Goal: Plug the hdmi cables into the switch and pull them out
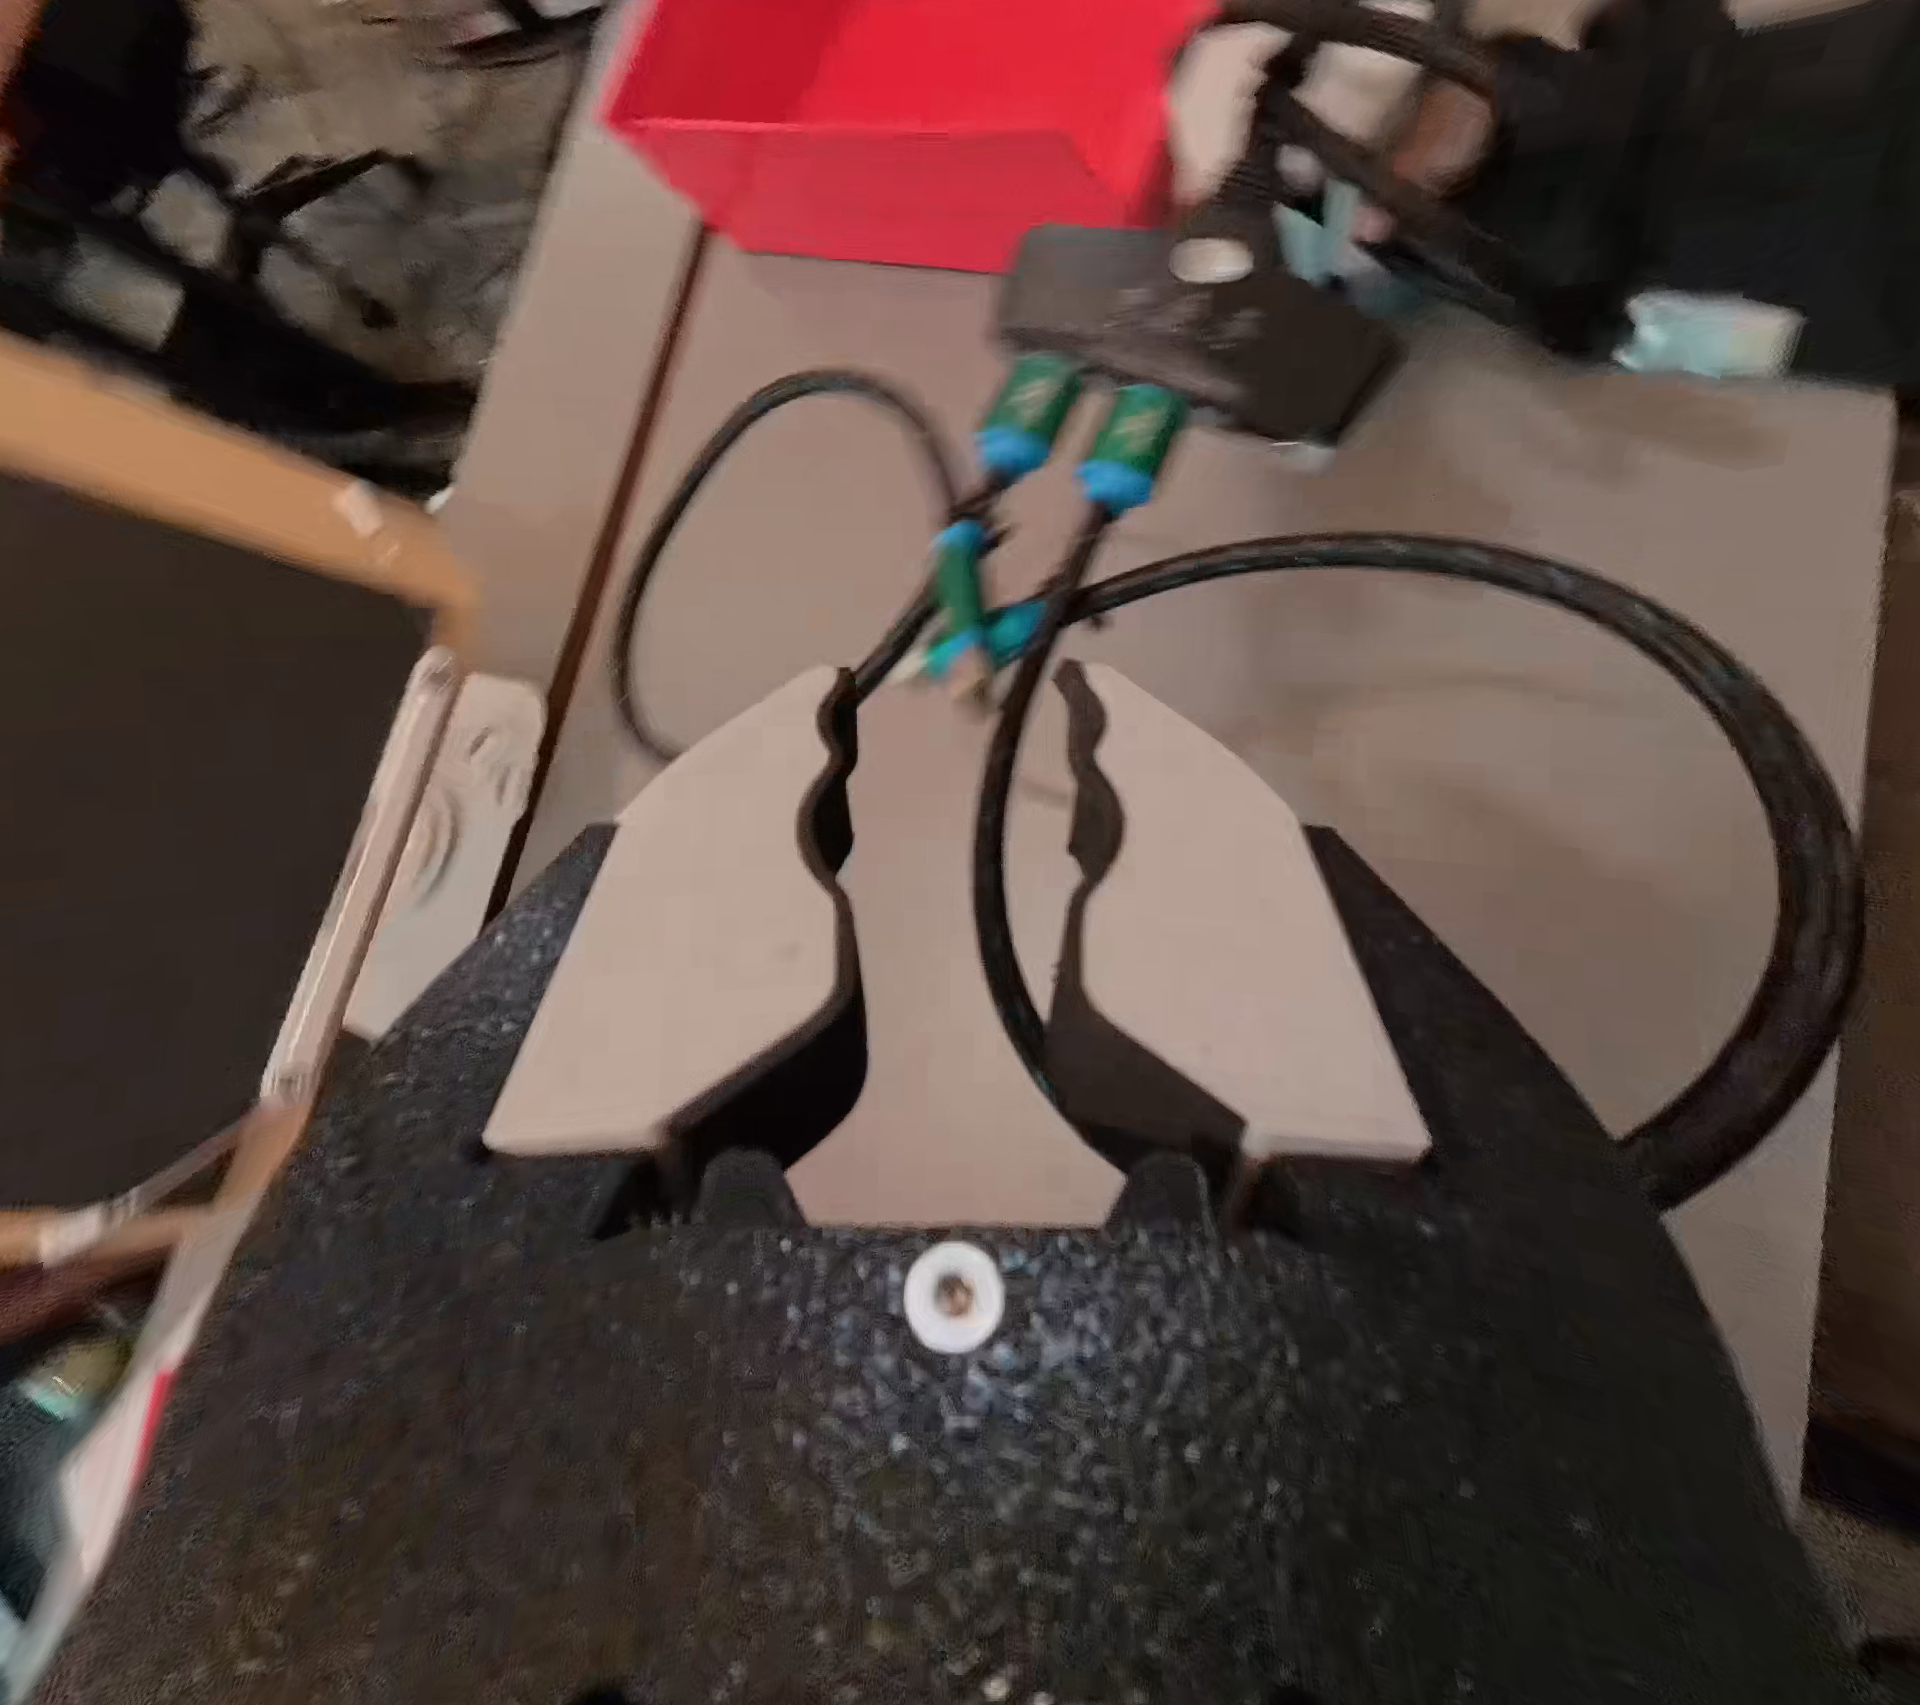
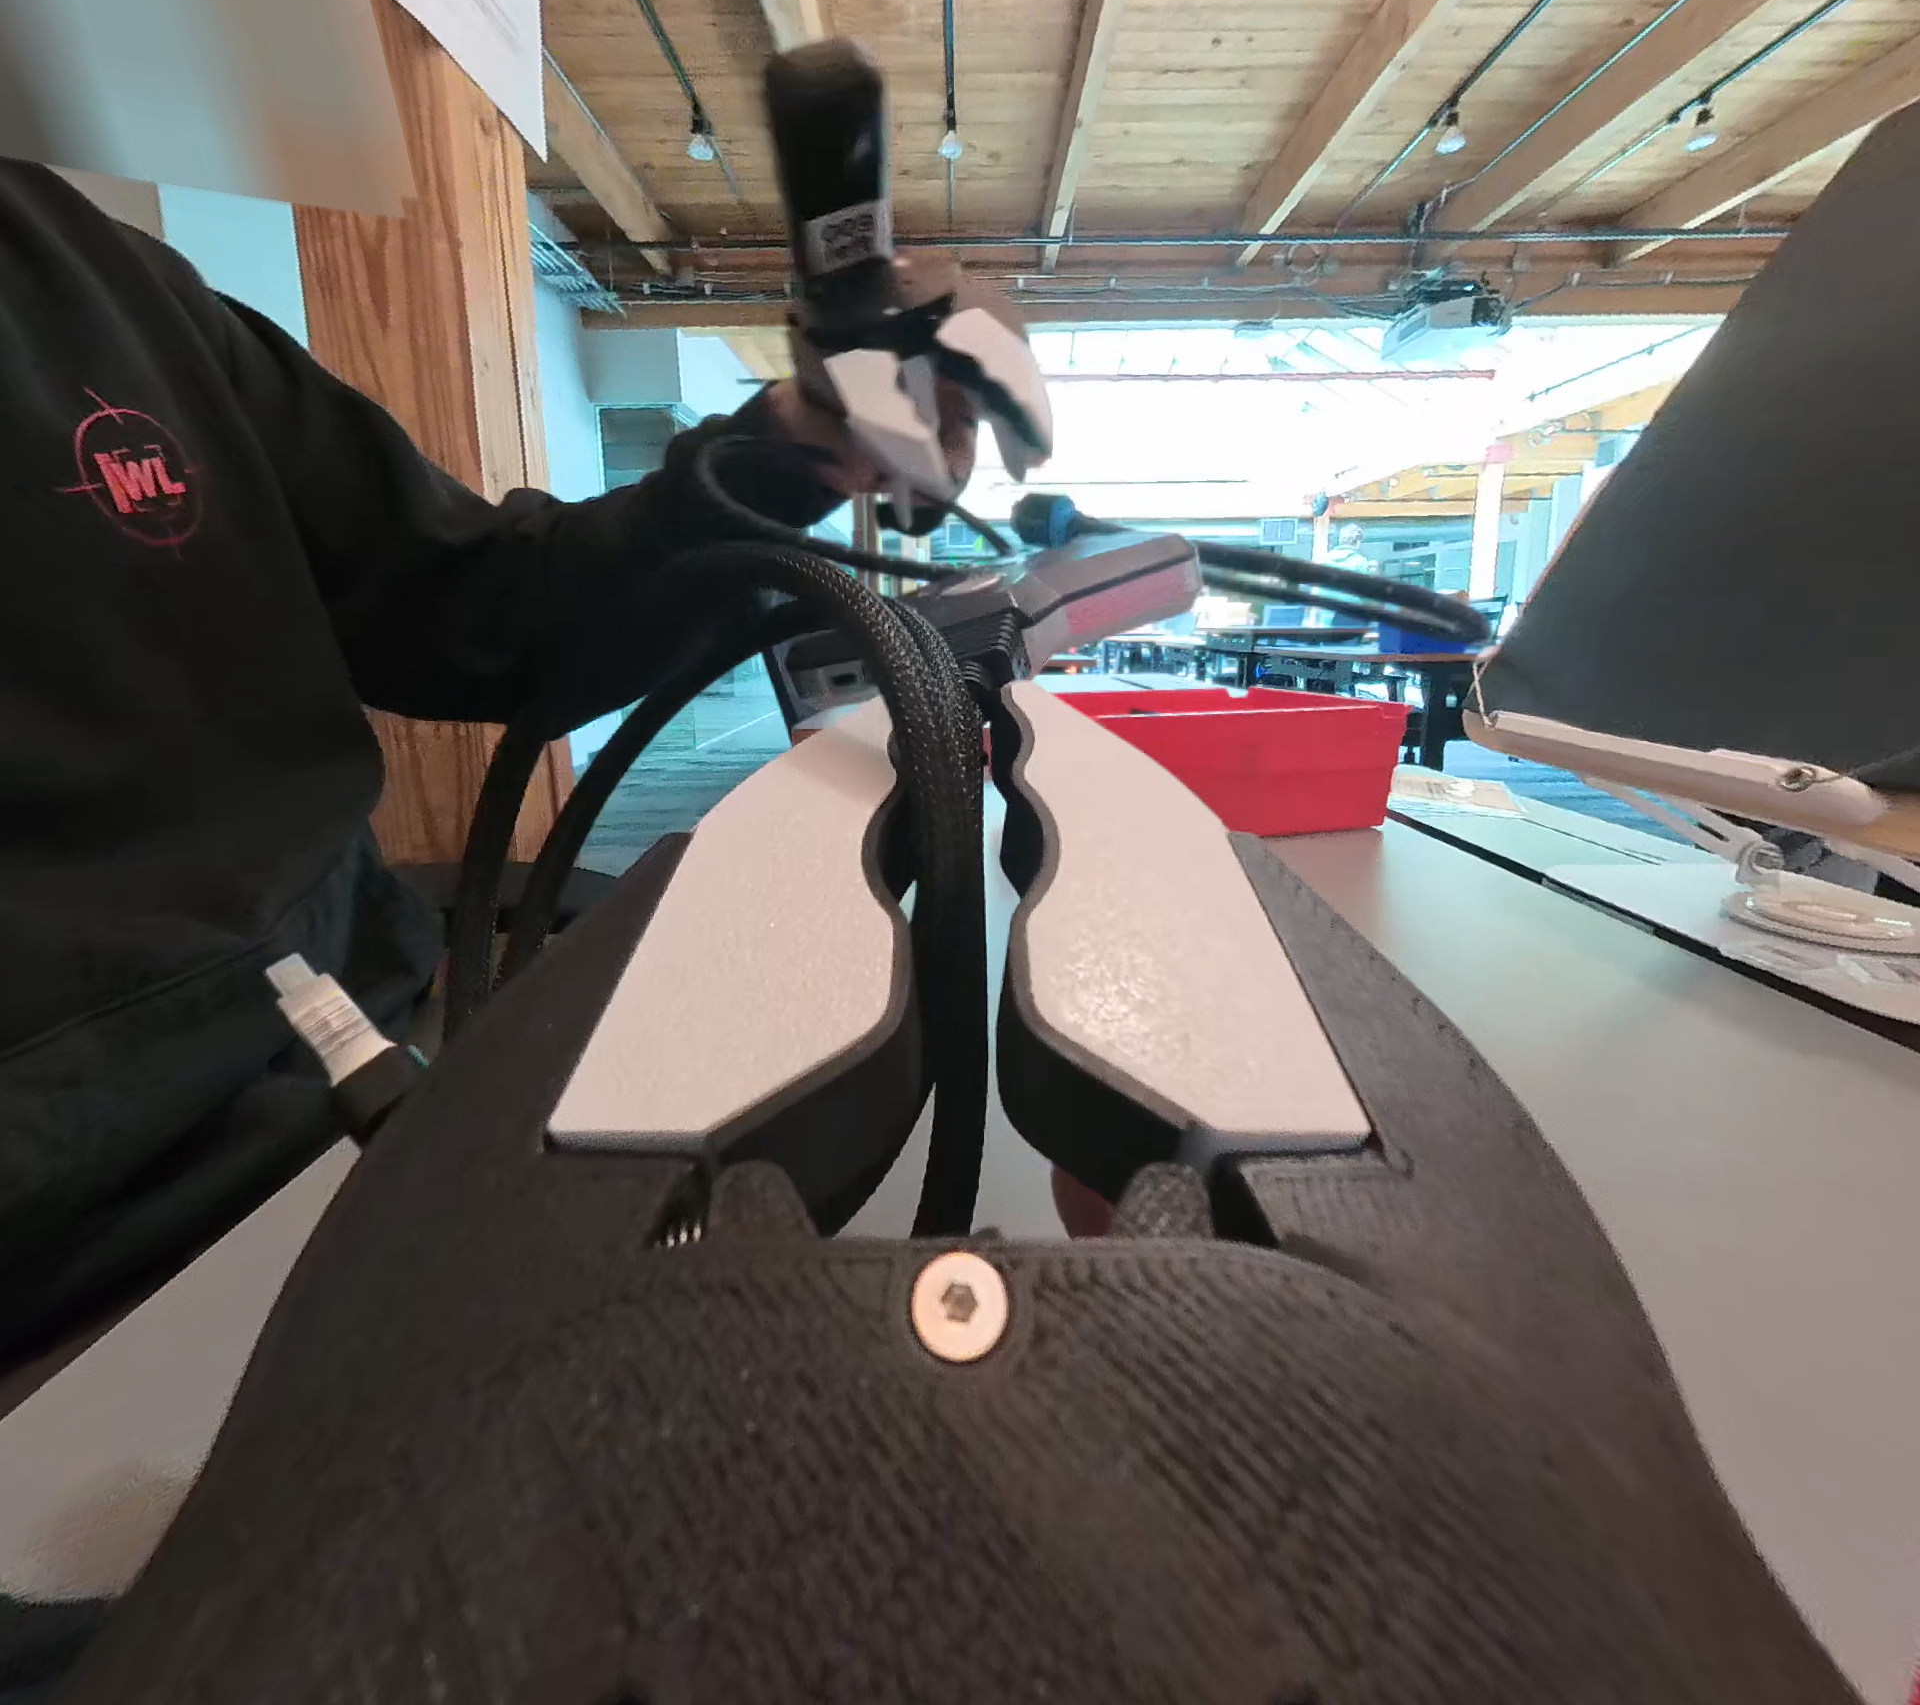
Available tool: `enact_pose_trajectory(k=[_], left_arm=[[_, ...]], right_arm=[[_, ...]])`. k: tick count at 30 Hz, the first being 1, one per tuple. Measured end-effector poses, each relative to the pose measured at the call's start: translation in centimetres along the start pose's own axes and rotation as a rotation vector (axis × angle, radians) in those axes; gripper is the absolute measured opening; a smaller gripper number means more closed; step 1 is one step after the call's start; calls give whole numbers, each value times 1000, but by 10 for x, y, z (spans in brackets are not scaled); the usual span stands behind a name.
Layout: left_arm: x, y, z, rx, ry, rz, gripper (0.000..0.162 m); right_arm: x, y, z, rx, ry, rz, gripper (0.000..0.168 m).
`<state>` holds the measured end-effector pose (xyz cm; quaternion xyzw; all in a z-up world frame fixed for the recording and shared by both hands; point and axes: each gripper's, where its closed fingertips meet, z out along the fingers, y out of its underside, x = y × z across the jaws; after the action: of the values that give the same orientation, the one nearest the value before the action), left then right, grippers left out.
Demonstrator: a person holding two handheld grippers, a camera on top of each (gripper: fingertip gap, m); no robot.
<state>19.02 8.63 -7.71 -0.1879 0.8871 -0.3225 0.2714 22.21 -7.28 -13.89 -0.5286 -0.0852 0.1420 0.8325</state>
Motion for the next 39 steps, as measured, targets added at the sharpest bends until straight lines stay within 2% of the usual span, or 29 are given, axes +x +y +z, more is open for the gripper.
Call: enact_pose_trajectory(k=[3,5,8,9,10,12,14,17,19,20,21,23,26,28,30,33,37,38,39], left_arm=[[-43,18,-28,107,-50,-237,70],[-59,6,-48,326,-55,-385,55],[-63,-27,-87,695,15,-475,49],[-63,-30,-95,743,32,-478,49],[-67,-23,-96,711,17,-474,49],[-87,18,-87,485,-88,-440,57],[-123,90,-83,180,-282,-447,57],[-161,225,-102,-346,-503,-545,55],[-153,302,-111,-634,-456,-665,53],[-144,332,-110,-718,-402,-752,51],[-136,355,-108,-761,-352,-835,50],[-124,392,-102,-804,-289,-971,34],[-125,425,-91,-783,-321,-1124,35],[-127,441,-90,-809,-370,-1166,37],[-127,453,-90,-853,-393,-1181,31],[-129,458,-95,-891,-418,-1164,17],[-128,459,-101,-908,-422,-1193,14],[-130,458,-101,-893,-445,-1220,19],[-129,457,-101,-883,-451,-1240,35]], right_arm=[[-4,12,14,-57,-23,2,12],[-1,24,24,-88,-14,24,12],[0,35,26,-158,-18,33,12],[-1,36,26,-164,-19,27,12],[-1,36,25,-161,-16,29,12],[0,30,22,-120,-6,33,12],[2,20,16,-62,3,35,12],[7,7,8,12,25,36,12],[9,2,4,52,36,39,12],[9,-1,3,66,35,39,12],[9,-2,2,77,34,38,12],[9,-3,1,85,31,41,12],[10,0,1,73,27,47,12],[10,4,1,58,27,51,12],[11,7,2,43,29,56,12],[10,7,2,42,24,57,12],[11,7,2,49,20,60,12],[10,7,2,48,18,59,12],[10,7,2,44,14,58,12]])
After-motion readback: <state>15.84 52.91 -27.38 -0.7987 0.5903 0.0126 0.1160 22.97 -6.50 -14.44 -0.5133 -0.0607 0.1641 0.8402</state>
